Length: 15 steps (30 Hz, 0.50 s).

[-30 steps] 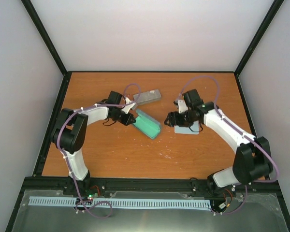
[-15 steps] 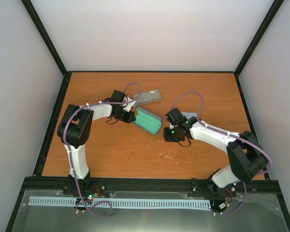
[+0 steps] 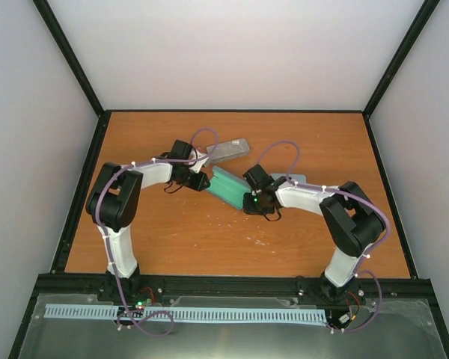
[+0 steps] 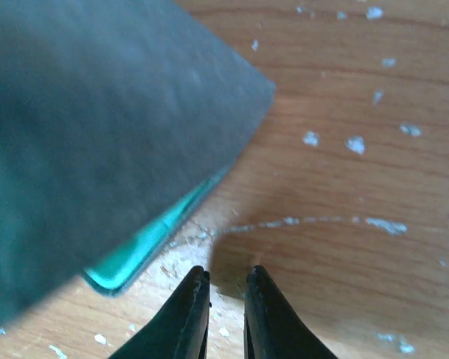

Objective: Organize the sunglasses
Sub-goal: Place the sunglasses case at the center of the board.

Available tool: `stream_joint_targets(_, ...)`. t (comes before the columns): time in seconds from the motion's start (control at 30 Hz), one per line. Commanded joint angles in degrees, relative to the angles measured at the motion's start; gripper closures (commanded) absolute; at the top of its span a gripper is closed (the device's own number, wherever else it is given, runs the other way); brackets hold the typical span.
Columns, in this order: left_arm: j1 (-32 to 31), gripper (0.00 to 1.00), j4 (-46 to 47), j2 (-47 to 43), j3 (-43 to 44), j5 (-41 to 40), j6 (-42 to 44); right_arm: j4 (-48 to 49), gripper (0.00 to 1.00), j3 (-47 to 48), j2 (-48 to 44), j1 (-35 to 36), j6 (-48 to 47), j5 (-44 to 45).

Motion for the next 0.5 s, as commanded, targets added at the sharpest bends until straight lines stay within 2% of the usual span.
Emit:
stream_joint_targets(0.0, -0.25, 0.69, -0.92, -2.44, -1.69, -2.26, 0.51, 1.37, 0.86, 2.34, 1.81, 0.52, 0.82, 2.31)
stream_joint_targets(0.47, -0.94, 0.72, -0.54, -5.32, -5.71, 2.04, 1.14, -1.99, 0.85, 8.54, 7.09, 0.5, -1.32, 5.83)
